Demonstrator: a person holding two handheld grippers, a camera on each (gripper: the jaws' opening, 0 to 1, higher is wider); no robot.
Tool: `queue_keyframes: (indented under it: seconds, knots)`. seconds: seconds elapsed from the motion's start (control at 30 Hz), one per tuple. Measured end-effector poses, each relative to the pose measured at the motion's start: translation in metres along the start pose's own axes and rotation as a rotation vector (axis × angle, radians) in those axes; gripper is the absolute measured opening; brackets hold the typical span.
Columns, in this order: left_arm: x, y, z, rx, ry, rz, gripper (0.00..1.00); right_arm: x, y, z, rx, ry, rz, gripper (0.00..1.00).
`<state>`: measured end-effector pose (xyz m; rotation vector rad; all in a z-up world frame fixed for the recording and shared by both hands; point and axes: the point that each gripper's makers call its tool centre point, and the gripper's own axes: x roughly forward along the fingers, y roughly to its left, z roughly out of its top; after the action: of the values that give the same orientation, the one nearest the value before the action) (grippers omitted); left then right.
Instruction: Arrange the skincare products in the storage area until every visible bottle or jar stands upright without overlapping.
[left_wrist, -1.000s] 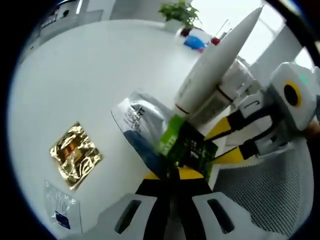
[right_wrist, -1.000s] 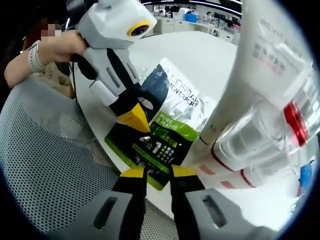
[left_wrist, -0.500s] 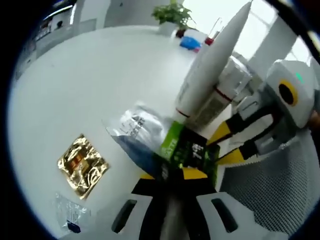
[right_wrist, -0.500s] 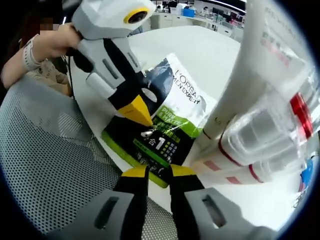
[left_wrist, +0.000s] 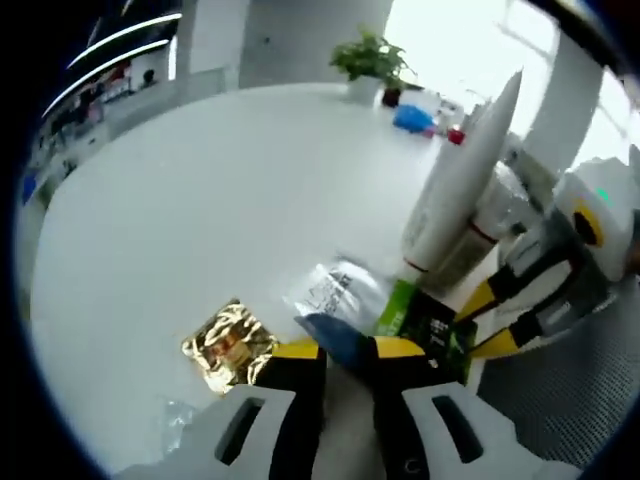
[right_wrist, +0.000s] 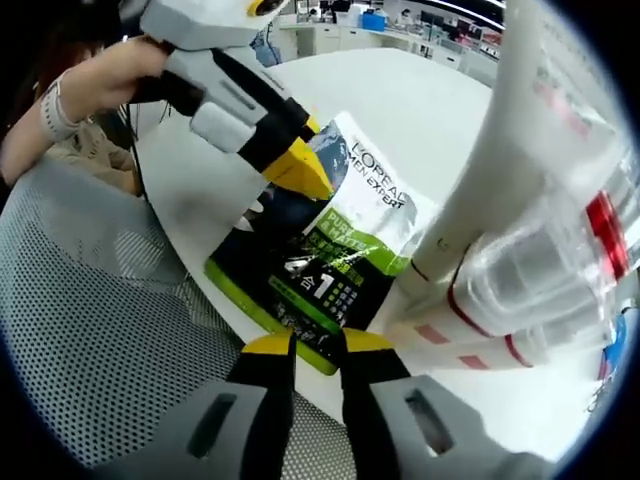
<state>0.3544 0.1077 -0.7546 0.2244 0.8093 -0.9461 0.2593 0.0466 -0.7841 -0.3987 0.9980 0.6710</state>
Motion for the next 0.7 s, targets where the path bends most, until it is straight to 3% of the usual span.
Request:
queue_keyframes:
  seconds: [0.17,0.27,0.37,0.43,0.5,0.57,0.7]
  knots:
    - [-0.012,0.021,0.016,0.007,-0.083,0.103,0.1,0.0,0.0,0.0,0.004,0.008,-0.007,0.18]
    - [-0.019,0.033,0.029,0.027,-0.142,0.174,0.16,0.0,0.0,0.0,0.007,0.009,-0.009,0.18]
    - [-0.021,0.031,0.034,0.046,-0.165,0.177,0.16,0.0,0.001,0.0,0.005,0.01,-0.009,0.18]
    - [-0.014,0.021,0.025,0.022,-0.122,0.114,0.15,0.0,0.001,0.0,0.006,0.011,-0.009,0.18]
    - [-0.008,0.011,0.017,0.054,-0.074,0.067,0.15,0.0,0.001,0.0,0.005,0.01,-0.008,0.18]
    - [-0.004,0.006,0.015,0.109,-0.052,0.07,0.16,0.0,0.001,0.0,0.003,0.011,-0.008,0.18]
    - [0.002,0.004,-0.001,0.088,0.026,0.055,0.21,0.0,0.001,0.001,0.008,0.011,-0.007,0.18]
